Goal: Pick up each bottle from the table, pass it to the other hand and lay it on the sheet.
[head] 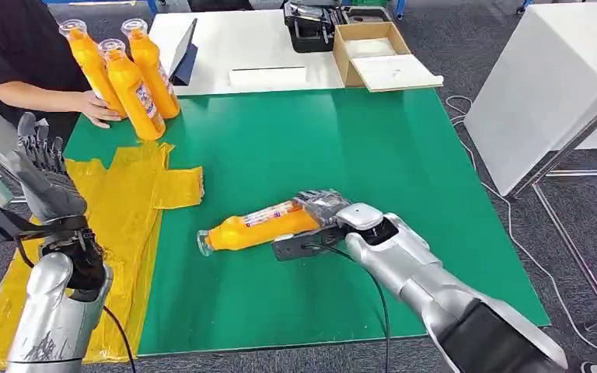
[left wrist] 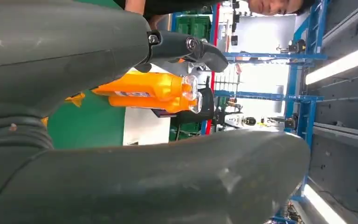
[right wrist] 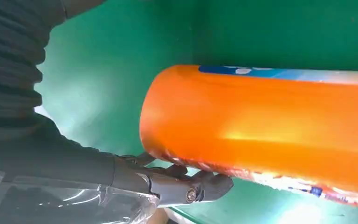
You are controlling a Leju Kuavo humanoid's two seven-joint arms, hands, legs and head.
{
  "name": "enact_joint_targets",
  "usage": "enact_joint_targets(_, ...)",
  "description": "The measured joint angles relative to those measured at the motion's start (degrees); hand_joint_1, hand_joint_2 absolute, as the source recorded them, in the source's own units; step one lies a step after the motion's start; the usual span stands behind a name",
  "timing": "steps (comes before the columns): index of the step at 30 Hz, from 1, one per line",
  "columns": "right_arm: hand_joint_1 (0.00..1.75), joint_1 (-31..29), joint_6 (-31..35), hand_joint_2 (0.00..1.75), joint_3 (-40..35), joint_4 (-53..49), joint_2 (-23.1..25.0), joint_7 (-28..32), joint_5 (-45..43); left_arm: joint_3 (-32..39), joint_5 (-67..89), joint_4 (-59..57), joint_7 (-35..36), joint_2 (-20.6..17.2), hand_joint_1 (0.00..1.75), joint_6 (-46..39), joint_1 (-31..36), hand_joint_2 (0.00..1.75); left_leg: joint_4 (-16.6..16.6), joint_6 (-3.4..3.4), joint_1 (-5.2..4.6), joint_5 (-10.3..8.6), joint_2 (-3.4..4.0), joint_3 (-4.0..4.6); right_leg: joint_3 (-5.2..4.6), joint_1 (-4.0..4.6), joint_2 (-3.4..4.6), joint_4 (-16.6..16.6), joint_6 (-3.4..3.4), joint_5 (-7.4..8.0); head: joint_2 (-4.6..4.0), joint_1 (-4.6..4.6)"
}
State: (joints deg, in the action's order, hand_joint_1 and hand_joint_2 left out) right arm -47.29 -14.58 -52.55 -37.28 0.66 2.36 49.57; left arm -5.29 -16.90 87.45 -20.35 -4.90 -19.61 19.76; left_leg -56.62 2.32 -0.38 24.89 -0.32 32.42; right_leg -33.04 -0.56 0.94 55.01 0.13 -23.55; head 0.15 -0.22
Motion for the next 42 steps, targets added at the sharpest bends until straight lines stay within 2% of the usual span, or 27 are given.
enact_joint_targets(1, 0.00, -0.32, 0.11, 1.75, -0.19, 0.93, 0.22, 0.28, -0.02, -0.09, -0.35, -0.26, -0.11, -0.04, 0.00, 0.00, 0.19, 0.00, 0.00, 0.00, 0.00, 0.00, 0.00, -0.05, 0.05, 0.00, 0.00, 0.00, 0.00, 0.00, 0.00, -0.02)
enact_joint_targets(2, 1.50, -0.67, 0.11, 1.75, -0.35, 1.75, 0.35, 0.41, 0.00, -0.13, -0.52, -0.50, -0.26, -0.07, 0.00, -0.07, 0.37, 0.00, 0.01, 0.00, 0.00, 0.00, 0.00, -0.12, 0.13, 0.00, 0.00, 0.00, 0.00, 0.00, 0.00, 0.00)
enact_joint_targets(3, 1.75, -0.94, 0.06, 1.75, -0.59, 2.46, 0.54, 0.50, 0.04, -0.20, -0.87, -0.68, -0.41, -0.20, 0.00, -0.07, 0.47, 0.00, 0.01, 0.00, -0.01, 0.01, 0.02, -0.18, 0.17, 0.00, 0.01, -0.01, 0.00, 0.00, 0.00, -0.02)
enact_joint_targets(11, 1.75, -2.70, -1.60, 1.75, -2.86, 5.59, 0.98, 1.33, 0.33, -1.14, -1.92, -2.58, -0.87, -0.48, 0.00, -0.13, 1.52, 0.00, 0.01, 0.00, -0.04, 0.01, 0.01, -0.56, 0.54, 0.00, 0.00, -0.04, 0.00, -0.01, 0.00, -0.02)
enact_joint_targets(29, 1.75, -3.54, -2.32, 1.75, -4.61, 7.66, 1.05, 2.53, -0.57, -2.05, -3.43, -4.48, -2.36, -0.92, 0.00, -1.14, 2.63, 0.00, 0.01, 0.00, -0.07, 0.01, 0.03, -0.68, 0.63, -0.01, 0.00, -0.04, 0.00, 0.00, 0.00, 0.00)
enact_joint_targets(30, 1.61, -3.56, -2.32, 1.75, -4.61, 7.71, 1.05, 2.55, -0.57, -2.05, -3.43, -4.50, -2.38, -0.92, 0.00, -1.14, 2.64, 0.00, 0.01, 0.00, -0.08, 0.01, 0.03, -0.68, 0.63, -0.01, 0.00, -0.04, 0.00, 0.00, 0.00, 0.00)
enact_joint_targets(31, 1.29, -3.57, -2.32, 1.75, -4.65, 7.75, 1.07, 2.58, -0.57, -2.08, -3.43, -4.57, -2.43, -0.92, 0.00, -1.14, 2.69, 0.00, 0.01, 0.00, -0.08, 0.01, 0.03, -0.69, 0.64, -0.01, 0.00, -0.04, 0.00, 0.00, 0.00, 0.00)
enact_joint_targets(32, 0.17, -3.60, -2.32, 1.75, -4.65, 7.84, 1.07, 2.60, -0.57, -2.10, -3.43, -4.63, -2.43, -0.92, 0.00, -1.14, 2.73, 0.00, 0.01, 0.00, -0.08, 0.01, 0.03, -0.69, 0.65, -0.01, 0.00, -0.04, 0.00, 0.00, 0.00, 0.00)
enact_joint_targets(33, 0.00, -3.61, -2.32, 1.75, -4.68, 7.89, 1.09, 2.62, -0.57, -2.10, -3.45, -4.70, -2.47, -0.94, 0.00, -1.14, 2.76, 0.00, 0.01, 0.00, -0.08, 0.01, 0.03, -0.69, 0.65, -0.01, 0.00, -0.04, 0.00, 0.00, 0.00, -0.02)
enact_joint_targets(42, 0.00, -3.66, -2.89, 1.75, -6.56, 9.31, 1.16, 3.02, -0.33, -2.51, -5.20, -5.90, -3.89, -1.01, 0.00, -1.29, 3.77, 0.00, 0.01, 0.00, -0.09, 0.01, 0.01, -0.75, 0.72, -0.01, 0.00, -0.04, 0.00, 0.00, 0.00, 0.00)
